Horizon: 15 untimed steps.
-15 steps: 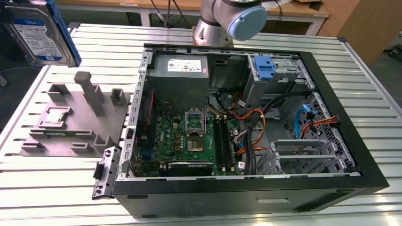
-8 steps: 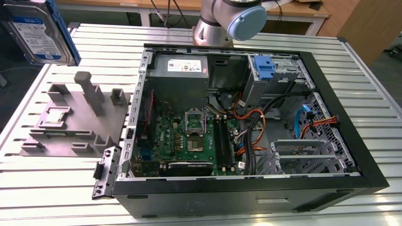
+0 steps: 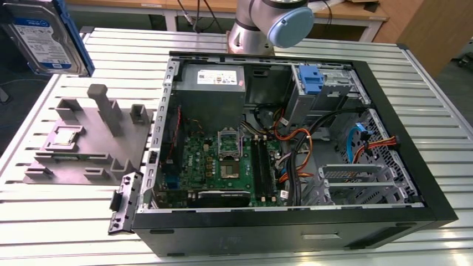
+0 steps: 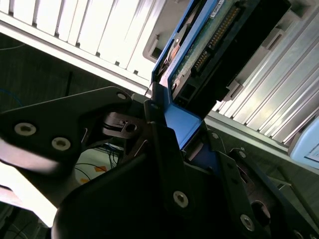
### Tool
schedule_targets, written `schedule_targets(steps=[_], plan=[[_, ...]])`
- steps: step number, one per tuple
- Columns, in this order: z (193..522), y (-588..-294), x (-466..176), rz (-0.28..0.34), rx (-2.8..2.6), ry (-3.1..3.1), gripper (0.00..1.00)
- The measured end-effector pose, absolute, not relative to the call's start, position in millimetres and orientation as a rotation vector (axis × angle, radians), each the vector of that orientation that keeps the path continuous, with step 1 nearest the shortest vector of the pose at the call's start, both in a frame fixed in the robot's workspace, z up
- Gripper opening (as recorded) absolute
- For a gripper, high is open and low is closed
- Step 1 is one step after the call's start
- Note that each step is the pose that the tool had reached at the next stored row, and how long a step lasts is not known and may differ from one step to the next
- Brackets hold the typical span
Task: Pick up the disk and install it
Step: 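Pick up the disk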
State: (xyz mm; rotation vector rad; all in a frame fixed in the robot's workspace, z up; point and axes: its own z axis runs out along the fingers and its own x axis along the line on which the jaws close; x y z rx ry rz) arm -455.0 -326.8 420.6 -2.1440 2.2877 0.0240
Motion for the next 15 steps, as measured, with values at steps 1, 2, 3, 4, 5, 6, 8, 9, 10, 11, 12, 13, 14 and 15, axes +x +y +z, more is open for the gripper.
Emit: schedule_targets(steps=[1, 2, 3, 4, 5, 6, 8, 9, 10, 11, 12, 13, 14, 15], plan=[[420.6, -326.8, -455.0, 0.024, -2.144, 2.288, 0.37], [420.7, -326.8, -455.0, 0.024, -2.144, 2.288, 0.37], [420.9, -326.8, -455.0, 0.024, -2.144, 2.288, 0.37], [421.3, -326.8, -455.0, 0.024, -2.144, 2.288, 0.37], [421.6, -326.8, -455.0, 0.024, -2.144, 2.288, 0.37], [421.9, -326.8, -455.0, 0.024, -2.144, 2.288, 0.37], [422.8, -326.8, -455.0, 0.024, -2.144, 2.288, 0.37], [423.7, -326.8, -455.0, 0.024, -2.144, 2.288, 0.37], [424.5, -326.8, -455.0, 0.024, -2.144, 2.288, 0.37], [425.5, -326.8, -455.0, 0.024, -2.144, 2.288, 0.37], [426.4, -326.8, -455.0, 0.024, -2.144, 2.288, 0.37], [427.4, -326.8, -455.0, 0.024, -2.144, 2.288, 0.37], [428.5, -326.8, -455.0, 0.024, -2.144, 2.288, 0.37], [430.0, -326.8, -455.0, 0.024, -2.144, 2.288, 0.37]])
